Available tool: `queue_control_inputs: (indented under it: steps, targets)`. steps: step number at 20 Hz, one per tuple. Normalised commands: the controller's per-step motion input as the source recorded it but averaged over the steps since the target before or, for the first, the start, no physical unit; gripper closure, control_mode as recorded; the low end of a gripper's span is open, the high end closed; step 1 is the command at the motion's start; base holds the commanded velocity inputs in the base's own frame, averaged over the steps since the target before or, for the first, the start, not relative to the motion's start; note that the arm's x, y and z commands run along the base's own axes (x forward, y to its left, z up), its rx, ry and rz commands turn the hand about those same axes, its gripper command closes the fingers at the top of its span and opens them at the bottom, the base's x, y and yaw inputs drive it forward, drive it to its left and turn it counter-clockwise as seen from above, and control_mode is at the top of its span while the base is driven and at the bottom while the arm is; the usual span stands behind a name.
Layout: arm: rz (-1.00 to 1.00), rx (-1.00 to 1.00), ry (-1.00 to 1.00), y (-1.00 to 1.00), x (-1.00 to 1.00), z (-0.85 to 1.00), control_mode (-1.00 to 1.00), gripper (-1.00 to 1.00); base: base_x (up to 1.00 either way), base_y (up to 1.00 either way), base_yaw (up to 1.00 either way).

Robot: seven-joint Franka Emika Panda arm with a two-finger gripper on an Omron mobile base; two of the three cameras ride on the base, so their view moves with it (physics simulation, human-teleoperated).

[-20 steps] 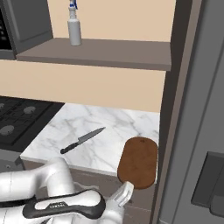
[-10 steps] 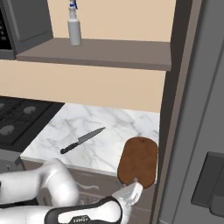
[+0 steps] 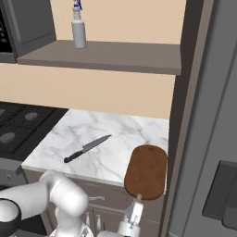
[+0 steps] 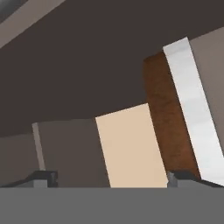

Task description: Move the cutting board and knife to the sink. Then move spray from the shelves to the counter.

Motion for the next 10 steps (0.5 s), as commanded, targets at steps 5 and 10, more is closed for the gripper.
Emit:
queue_control_inputs:
  steps: [5,10]
  targets:
    - [0.00,-0.32,-0.12,-0.03,-0.32,0.00,-1.00,-1.00,0.00,0.00,0.00]
    - [0.00,-0.19,0.09,0.00,0.15,0.00,-1.00,-1.00,0.00,0.00,0.00]
